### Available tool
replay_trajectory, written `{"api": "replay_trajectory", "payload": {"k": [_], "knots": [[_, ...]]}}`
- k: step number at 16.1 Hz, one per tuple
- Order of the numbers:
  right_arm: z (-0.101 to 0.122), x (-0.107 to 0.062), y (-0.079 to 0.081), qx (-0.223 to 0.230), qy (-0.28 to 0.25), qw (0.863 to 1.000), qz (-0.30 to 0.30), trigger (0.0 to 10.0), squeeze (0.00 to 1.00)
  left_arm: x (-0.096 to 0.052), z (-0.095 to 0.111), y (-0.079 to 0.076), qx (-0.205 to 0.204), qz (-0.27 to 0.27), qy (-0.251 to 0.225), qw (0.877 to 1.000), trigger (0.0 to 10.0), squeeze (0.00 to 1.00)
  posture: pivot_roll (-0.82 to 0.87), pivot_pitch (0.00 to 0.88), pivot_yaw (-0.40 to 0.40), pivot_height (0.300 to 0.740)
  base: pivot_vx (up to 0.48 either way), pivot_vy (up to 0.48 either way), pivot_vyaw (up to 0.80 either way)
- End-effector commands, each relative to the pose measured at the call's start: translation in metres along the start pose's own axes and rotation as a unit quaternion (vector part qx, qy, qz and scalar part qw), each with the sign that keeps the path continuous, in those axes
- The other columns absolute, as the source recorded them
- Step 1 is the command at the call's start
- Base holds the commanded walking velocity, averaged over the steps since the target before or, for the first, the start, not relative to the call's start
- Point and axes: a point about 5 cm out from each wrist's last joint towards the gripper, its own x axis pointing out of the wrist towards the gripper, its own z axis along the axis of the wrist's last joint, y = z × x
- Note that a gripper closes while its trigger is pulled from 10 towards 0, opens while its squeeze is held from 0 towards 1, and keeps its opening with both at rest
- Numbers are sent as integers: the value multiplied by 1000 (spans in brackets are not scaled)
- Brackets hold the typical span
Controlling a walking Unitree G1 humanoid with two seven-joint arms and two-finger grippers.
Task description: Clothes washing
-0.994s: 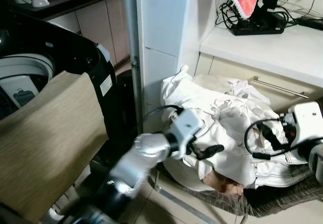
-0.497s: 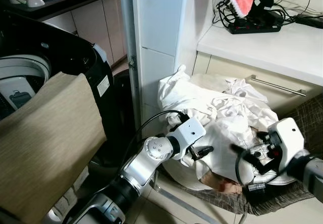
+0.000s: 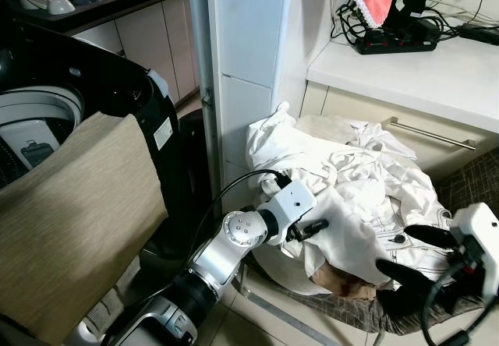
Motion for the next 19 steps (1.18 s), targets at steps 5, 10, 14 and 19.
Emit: {"api": "replay_trajectory", "payload": {"k": [5, 10, 14, 19], "knots": [[6, -4, 0, -14, -17, 1000, 7, 10000, 0, 0, 3, 6, -18, 1, -8, 1000, 0, 0, -175, 0, 2, 740, 0, 0, 0], [6, -4, 1, -17, -20, 1000, 11, 10000, 0, -1, 1, 8, -20, -3, -6, 1000, 0, 0, -176, 0, 7, 740, 0, 0, 0], [6, -3, -3, -18, -24, 1000, -4, 10000, 0, -3, 5, 12, -29, 7, -26, 999, 0, 0, -177, 0, 9, 740, 0, 0, 0], [15, -1, -42, -22, -61, 981, -182, 10000, 0, -26, 34, 25, -56, -26, -134, 989, 0, 0, -177, 0, 16, 740, 0, 0, 0]]}}
